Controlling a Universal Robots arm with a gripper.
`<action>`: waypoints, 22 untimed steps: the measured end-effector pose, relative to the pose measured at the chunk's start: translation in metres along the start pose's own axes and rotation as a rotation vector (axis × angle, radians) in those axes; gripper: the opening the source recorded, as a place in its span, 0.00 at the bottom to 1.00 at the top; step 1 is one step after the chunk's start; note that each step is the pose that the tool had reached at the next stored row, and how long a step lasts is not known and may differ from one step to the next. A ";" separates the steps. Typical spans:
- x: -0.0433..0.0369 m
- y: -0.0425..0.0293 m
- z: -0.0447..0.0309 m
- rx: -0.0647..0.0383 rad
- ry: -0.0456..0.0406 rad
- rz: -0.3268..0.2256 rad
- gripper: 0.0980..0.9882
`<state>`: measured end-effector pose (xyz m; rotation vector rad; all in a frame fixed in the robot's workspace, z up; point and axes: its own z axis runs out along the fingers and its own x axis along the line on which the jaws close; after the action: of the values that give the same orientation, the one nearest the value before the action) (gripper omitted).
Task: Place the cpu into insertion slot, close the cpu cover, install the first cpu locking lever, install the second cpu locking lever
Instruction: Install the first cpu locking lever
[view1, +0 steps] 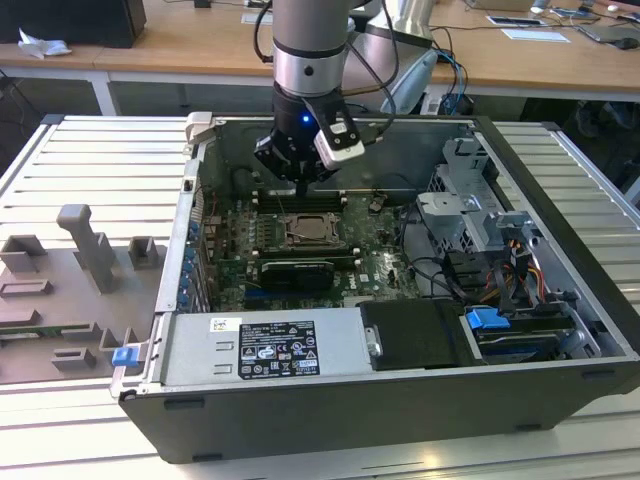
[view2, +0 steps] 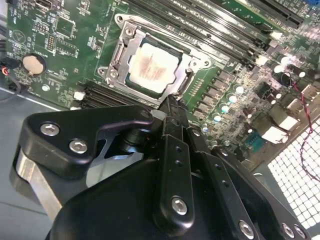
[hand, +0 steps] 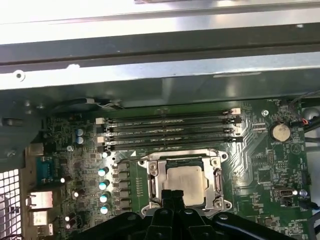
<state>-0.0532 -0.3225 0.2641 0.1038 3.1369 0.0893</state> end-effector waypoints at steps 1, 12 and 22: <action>0.0002 0.0000 0.0001 0.000 0.0023 -0.041 0.01; 0.0109 -0.0008 0.0003 0.000 0.0073 -0.129 0.01; 0.0280 -0.0019 0.0003 0.000 0.0073 -0.129 0.01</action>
<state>-0.0812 -0.3226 0.2637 -0.0989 3.1407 0.0897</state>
